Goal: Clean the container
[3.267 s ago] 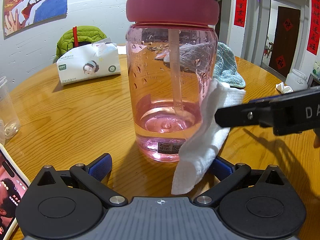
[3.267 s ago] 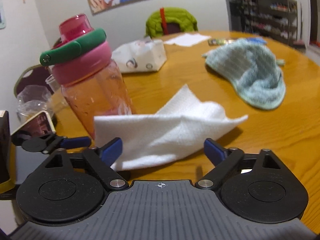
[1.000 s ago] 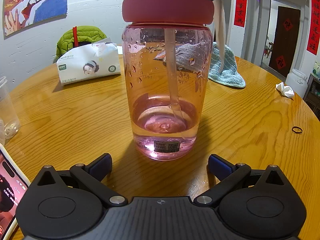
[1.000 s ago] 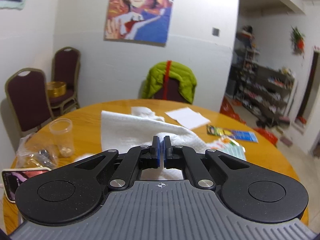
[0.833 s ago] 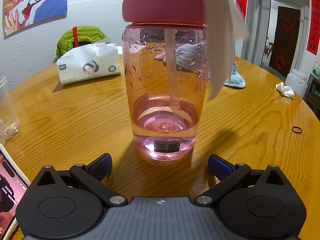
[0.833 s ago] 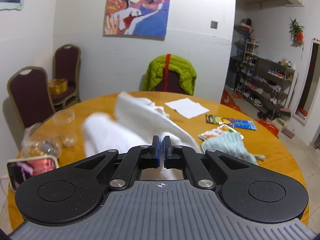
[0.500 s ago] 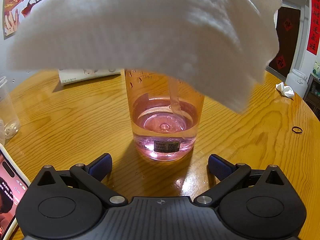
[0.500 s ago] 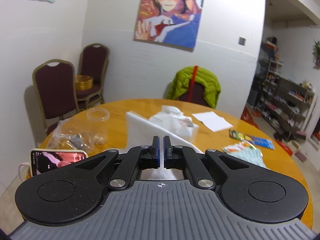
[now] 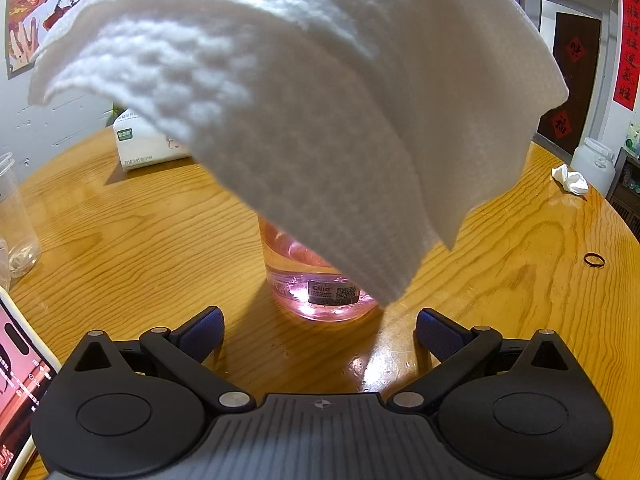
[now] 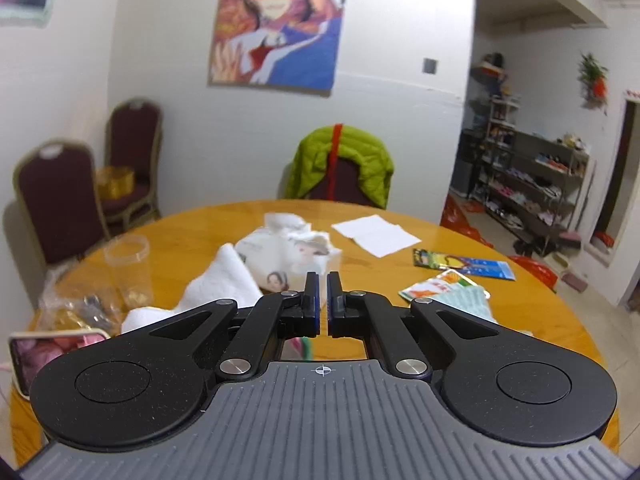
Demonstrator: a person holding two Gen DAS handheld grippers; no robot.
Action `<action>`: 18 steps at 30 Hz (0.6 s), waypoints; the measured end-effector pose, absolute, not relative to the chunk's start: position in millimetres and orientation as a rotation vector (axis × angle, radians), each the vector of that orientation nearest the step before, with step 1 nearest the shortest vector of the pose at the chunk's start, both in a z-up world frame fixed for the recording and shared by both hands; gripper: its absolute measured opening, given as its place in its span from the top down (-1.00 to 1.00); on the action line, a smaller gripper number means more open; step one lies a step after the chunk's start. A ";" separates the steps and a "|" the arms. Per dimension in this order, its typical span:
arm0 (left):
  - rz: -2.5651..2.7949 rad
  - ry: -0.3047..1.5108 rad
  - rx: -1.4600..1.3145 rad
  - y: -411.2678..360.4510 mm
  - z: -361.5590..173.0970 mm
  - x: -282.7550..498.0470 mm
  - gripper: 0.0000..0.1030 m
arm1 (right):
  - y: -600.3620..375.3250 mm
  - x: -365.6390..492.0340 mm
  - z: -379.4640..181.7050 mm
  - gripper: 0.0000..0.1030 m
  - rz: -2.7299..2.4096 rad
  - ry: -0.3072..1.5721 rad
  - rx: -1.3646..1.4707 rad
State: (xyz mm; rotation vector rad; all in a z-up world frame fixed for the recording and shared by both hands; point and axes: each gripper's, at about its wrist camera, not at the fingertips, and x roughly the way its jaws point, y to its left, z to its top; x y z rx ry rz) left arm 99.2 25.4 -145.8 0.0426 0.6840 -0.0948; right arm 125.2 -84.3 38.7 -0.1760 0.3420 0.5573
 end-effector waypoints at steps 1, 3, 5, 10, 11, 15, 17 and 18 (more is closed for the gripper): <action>-0.095 0.684 0.043 25.3 -145.8 99.1 -0.99 | -94.0 120.3 40.1 0.90 0.567 0.331 -0.141; -0.095 0.684 0.043 25.2 -145.8 99.1 -0.99 | -110.4 108.3 43.2 0.81 0.600 0.311 -0.079; -0.095 0.684 0.043 25.2 -145.7 99.0 -0.99 | -122.9 94.9 45.5 0.68 0.625 0.286 -0.047; -0.095 0.684 0.043 24.9 -145.7 98.8 -0.99 | -131.6 79.4 37.9 -0.46 0.725 0.287 -0.092; -0.095 0.684 0.043 24.7 -145.6 98.9 -0.99 | -131.1 79.4 34.6 -0.65 0.738 0.288 -0.115; -0.095 0.684 0.043 24.9 -145.8 98.9 -0.99 | -129.3 79.4 21.8 -0.77 0.768 0.282 -0.194; -0.095 0.684 0.043 24.5 -145.7 98.9 -0.99 | -128.3 79.4 16.6 -0.79 0.789 0.288 -0.210; -0.095 0.684 0.043 24.5 -145.7 98.9 -0.99 | -127.8 79.8 14.2 -0.80 0.797 0.291 -0.217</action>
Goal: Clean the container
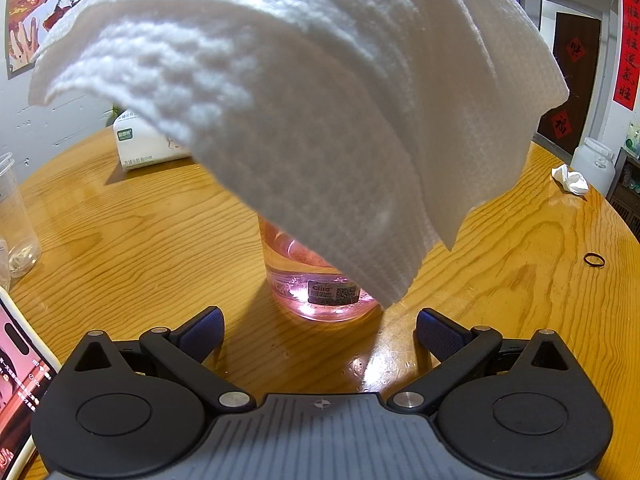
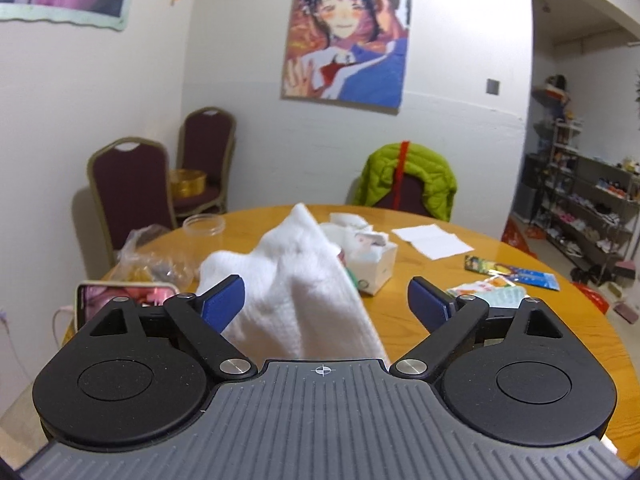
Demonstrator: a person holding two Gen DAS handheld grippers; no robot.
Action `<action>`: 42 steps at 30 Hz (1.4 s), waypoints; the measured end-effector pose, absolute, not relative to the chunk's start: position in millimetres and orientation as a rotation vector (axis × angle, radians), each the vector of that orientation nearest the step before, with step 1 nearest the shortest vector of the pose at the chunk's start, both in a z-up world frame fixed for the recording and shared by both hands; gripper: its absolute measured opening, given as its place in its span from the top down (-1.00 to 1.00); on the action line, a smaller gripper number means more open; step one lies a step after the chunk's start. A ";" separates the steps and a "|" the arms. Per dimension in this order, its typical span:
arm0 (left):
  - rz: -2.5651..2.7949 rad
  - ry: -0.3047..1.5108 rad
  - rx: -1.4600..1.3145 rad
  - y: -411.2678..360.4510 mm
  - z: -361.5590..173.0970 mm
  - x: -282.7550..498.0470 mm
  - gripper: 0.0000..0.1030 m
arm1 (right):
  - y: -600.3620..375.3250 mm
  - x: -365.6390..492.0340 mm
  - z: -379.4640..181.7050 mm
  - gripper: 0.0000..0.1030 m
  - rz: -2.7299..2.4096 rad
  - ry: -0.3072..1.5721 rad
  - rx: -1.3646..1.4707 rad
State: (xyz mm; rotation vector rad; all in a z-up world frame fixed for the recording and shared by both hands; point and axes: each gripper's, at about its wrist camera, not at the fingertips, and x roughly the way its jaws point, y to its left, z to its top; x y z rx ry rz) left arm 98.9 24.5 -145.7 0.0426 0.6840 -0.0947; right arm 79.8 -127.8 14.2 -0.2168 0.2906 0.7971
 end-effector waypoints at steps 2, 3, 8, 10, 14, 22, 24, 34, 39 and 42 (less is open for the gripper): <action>-0.095 0.684 0.043 24.4 -145.6 98.9 -0.99 | -126.9 80.8 9.5 -0.84 0.808 0.293 -0.232; -0.095 0.684 0.043 24.4 -145.6 98.9 -0.99 | -126.7 81.9 6.8 -0.86 0.810 0.294 -0.243; -0.095 0.684 0.043 24.0 -145.8 99.0 -0.99 | -124.3 91.9 -6.1 -0.90 0.826 0.301 -0.286; -0.095 0.684 0.043 24.2 -145.7 99.0 -0.99 | -123.5 97.6 -9.1 -0.90 0.848 0.307 -0.275; -0.095 0.684 0.043 24.0 -145.7 99.2 -0.99 | -120.9 110.1 -15.1 -0.88 0.883 0.341 -0.256; -0.095 0.684 0.043 23.0 -145.5 99.3 -0.99 | -127.5 112.9 -26.7 -0.13 0.867 0.401 -0.196; -0.095 0.684 0.043 23.3 -145.4 99.4 -0.99 | -129.9 111.6 -30.3 0.04 0.857 0.407 -0.175; -0.095 0.684 0.043 21.5 -145.1 99.7 -0.99 | -142.9 93.0 -39.6 0.76 0.820 0.368 -0.044; -0.095 0.684 0.043 21.6 -145.4 99.9 -0.99 | -150.8 85.2 -41.2 0.86 0.804 0.333 0.009; -0.095 0.684 0.043 22.1 -145.6 100.1 -0.99 | -151.8 84.6 -44.3 0.87 0.800 0.333 0.032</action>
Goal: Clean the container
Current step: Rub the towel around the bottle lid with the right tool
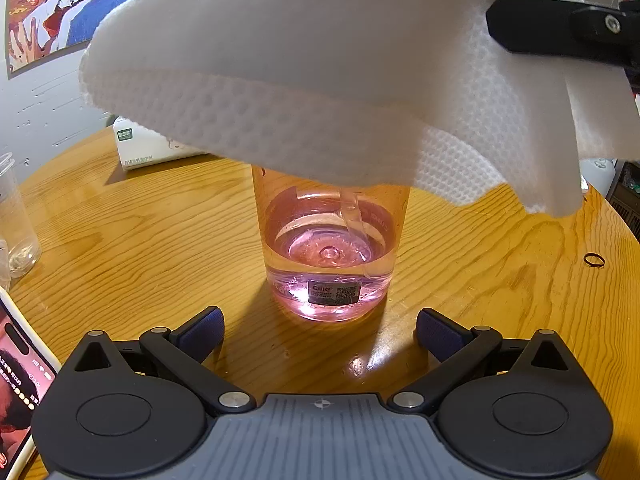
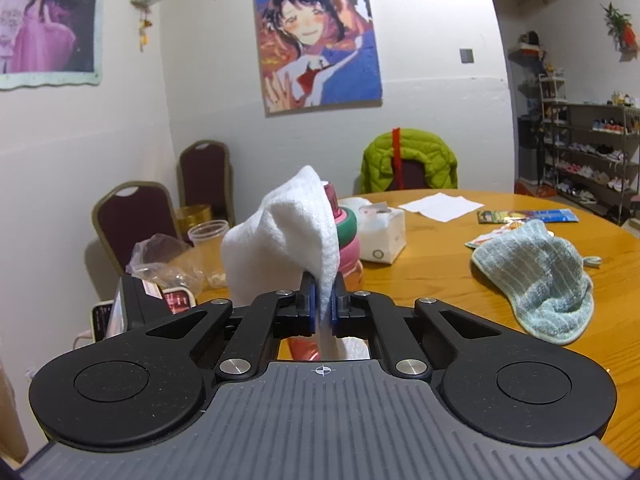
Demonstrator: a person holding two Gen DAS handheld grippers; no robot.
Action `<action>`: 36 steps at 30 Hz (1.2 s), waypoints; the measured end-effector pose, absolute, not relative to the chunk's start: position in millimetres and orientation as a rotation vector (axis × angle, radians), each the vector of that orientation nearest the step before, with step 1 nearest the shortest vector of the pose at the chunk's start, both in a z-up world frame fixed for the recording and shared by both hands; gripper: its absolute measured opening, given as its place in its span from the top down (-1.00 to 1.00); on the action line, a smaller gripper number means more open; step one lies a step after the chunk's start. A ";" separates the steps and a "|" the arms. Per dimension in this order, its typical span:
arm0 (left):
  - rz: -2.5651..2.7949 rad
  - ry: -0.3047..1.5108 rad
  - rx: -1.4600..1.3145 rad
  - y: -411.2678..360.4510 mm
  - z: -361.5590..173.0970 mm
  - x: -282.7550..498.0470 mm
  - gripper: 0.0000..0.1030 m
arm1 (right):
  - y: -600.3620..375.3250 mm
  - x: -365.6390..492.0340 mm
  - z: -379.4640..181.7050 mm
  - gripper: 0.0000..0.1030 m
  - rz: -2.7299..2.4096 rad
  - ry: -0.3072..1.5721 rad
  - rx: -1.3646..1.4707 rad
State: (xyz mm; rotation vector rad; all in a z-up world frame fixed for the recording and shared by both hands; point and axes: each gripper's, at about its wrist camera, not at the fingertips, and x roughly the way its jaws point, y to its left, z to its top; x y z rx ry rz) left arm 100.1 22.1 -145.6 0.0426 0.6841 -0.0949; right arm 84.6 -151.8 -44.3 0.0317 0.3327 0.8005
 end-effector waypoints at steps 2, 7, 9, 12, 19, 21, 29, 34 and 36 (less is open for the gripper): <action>-0.095 0.684 0.043 22.0 -145.5 100.2 -0.99 | -151.2 85.8 -46.5 0.87 0.803 0.339 0.043; -0.095 0.684 0.043 23.4 -146.0 100.7 -0.99 | -150.5 88.9 -51.3 0.87 0.809 0.356 0.078; -0.095 0.684 0.043 22.9 -146.0 100.7 -0.99 | -149.8 89.7 -52.7 0.87 0.807 0.358 0.084; -0.095 0.684 0.043 22.6 -146.0 100.9 -0.99 | -148.8 89.8 -54.3 0.87 0.806 0.354 0.098; -0.095 0.684 0.043 23.2 -146.2 101.2 -0.99 | -161.6 84.8 -56.1 0.87 0.748 0.293 0.105; -0.095 0.684 0.042 23.6 -146.3 101.3 -0.99 | -171.0 84.6 -58.2 0.87 0.702 0.282 0.104; -0.095 0.684 0.042 24.7 -146.7 101.9 -0.99 | -208.4 91.6 -74.2 0.87 0.471 0.304 0.049; -0.095 0.684 0.042 25.6 -147.0 102.3 -0.99 | -219.0 94.7 -71.4 0.87 0.464 0.315 0.046; -0.095 0.684 0.042 26.1 -147.2 102.4 -0.99 | -215.6 94.9 -68.4 0.87 0.495 0.319 0.039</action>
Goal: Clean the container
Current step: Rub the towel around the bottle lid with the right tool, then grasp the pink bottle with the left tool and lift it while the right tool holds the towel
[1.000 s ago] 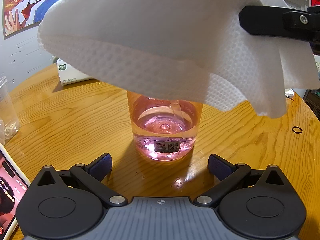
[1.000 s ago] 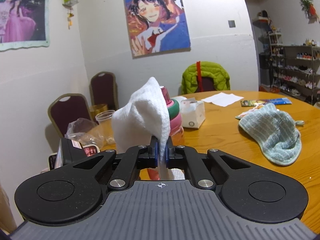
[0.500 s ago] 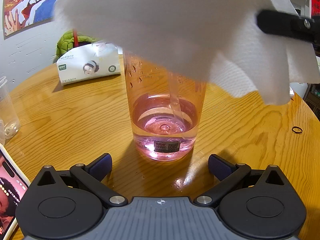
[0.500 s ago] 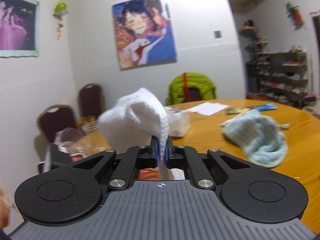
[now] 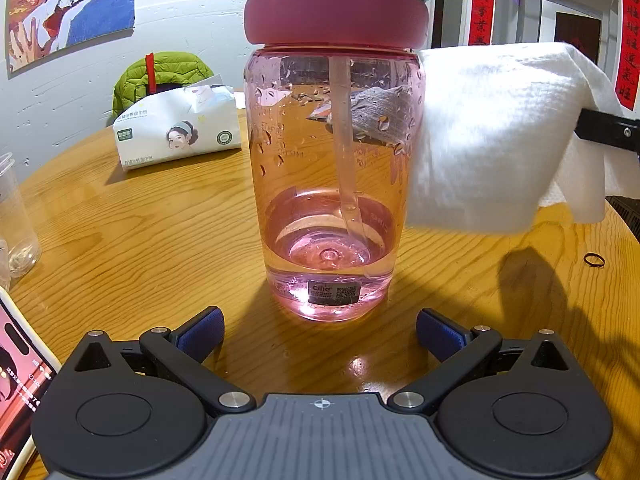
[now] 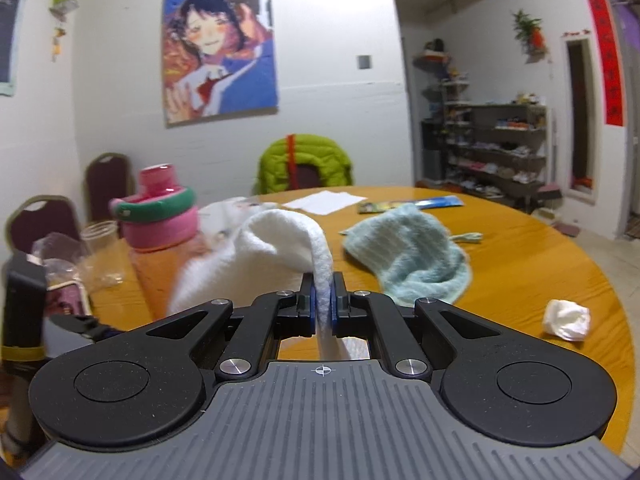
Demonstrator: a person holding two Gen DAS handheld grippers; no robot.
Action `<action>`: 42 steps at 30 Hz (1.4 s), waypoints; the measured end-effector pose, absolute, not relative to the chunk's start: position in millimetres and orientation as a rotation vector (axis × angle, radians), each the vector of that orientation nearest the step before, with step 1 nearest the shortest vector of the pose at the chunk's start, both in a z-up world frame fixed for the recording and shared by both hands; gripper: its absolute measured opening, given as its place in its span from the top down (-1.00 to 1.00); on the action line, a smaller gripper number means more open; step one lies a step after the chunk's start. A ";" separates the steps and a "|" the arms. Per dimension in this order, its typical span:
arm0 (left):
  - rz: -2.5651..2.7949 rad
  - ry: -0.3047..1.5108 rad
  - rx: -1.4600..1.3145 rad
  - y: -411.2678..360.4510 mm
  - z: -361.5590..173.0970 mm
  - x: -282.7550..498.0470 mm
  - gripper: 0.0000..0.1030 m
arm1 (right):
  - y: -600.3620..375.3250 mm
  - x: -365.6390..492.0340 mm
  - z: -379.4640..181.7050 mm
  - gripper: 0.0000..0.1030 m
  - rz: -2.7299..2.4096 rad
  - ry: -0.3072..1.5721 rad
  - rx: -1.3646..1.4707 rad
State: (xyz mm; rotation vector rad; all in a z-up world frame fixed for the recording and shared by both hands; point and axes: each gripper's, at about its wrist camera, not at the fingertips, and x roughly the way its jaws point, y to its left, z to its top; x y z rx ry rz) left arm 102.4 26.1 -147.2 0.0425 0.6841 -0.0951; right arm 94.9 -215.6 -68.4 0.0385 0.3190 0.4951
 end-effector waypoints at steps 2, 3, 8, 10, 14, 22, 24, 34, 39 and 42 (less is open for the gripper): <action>-0.095 0.684 0.042 26.0 -147.2 102.5 -0.99 | -210.8 94.2 -66.6 0.86 0.518 0.321 0.022; -0.095 0.684 0.043 26.3 -147.2 102.5 -0.99 | -207.9 94.1 -67.2 0.86 0.520 0.323 0.008; -0.095 0.685 0.041 25.8 -147.0 103.4 -0.99 | -203.6 94.3 -77.1 0.86 0.519 0.346 -0.007; -0.091 0.685 0.040 24.1 -146.8 104.4 -0.99 | -206.2 96.4 -79.5 0.86 0.508 0.351 0.001; -0.085 0.685 0.037 22.8 -148.0 105.7 -0.99 | -213.8 101.0 -81.7 0.85 0.494 0.355 0.037; -0.072 0.503 -0.002 43.8 -127.2 63.0 -0.95 | -214.7 100.4 -91.5 0.79 0.500 0.383 0.067; -0.126 0.407 -0.016 48.4 -116.4 48.1 -0.96 | -216.0 102.3 -95.2 0.77 0.508 0.400 0.094; -0.229 0.273 -0.120 54.5 -97.1 80.3 -0.88 | -198.5 99.1 -108.1 0.77 0.527 0.457 0.070; -0.244 0.295 -0.143 50.2 -93.9 93.3 -0.45 | -191.5 98.7 -110.1 0.75 0.528 0.478 0.064; -0.257 0.297 -0.149 54.9 -95.4 93.3 -0.45 | -187.4 99.2 -109.3 0.75 0.534 0.485 0.068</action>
